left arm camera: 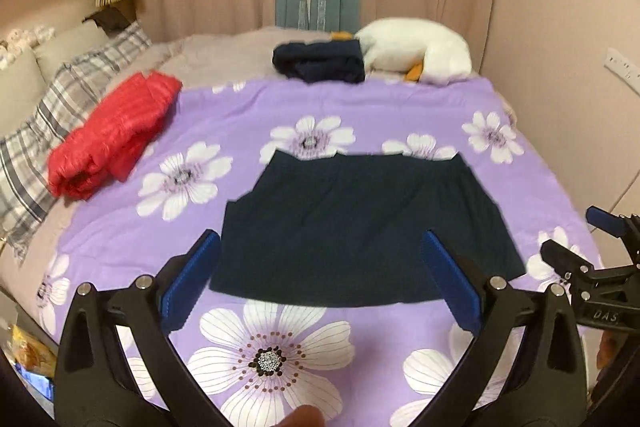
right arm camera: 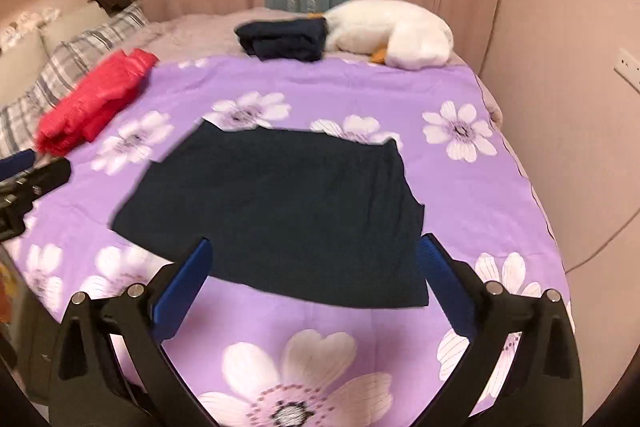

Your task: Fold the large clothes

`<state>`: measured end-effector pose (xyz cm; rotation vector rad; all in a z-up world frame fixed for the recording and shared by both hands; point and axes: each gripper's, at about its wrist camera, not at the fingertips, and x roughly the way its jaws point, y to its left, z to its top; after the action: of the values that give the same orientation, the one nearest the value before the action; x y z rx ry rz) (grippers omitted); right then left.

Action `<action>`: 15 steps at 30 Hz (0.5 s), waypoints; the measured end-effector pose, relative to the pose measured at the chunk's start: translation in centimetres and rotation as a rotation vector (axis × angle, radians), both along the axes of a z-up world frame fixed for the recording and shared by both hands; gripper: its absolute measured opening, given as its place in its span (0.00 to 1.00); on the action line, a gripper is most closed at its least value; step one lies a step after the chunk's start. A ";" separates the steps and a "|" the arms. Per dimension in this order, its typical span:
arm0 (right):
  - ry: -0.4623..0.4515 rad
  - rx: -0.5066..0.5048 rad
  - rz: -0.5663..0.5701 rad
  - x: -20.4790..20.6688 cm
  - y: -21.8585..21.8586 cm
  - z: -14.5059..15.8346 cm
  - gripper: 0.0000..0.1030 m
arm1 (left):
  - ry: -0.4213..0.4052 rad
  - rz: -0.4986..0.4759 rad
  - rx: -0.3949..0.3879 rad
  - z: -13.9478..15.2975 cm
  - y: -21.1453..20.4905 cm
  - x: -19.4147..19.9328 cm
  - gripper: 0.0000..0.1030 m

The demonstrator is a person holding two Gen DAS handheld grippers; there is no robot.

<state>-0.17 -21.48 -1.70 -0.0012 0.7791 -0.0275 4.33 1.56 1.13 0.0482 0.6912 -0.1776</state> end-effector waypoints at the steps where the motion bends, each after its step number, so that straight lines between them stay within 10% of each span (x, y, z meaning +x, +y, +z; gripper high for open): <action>1: -0.016 0.016 0.003 -0.5 0.2 1.0 0.99 | -0.006 0.000 -0.003 0.7 0.0 -0.5 0.98; 15: -0.038 0.018 -0.019 -3.8 2.4 2.8 0.99 | 0.043 0.054 0.022 0.9 -0.3 -3.2 0.98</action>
<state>-3.92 -19.11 1.09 0.0238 0.7414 -0.0388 1.10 1.25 2.03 0.0466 0.7364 -0.1196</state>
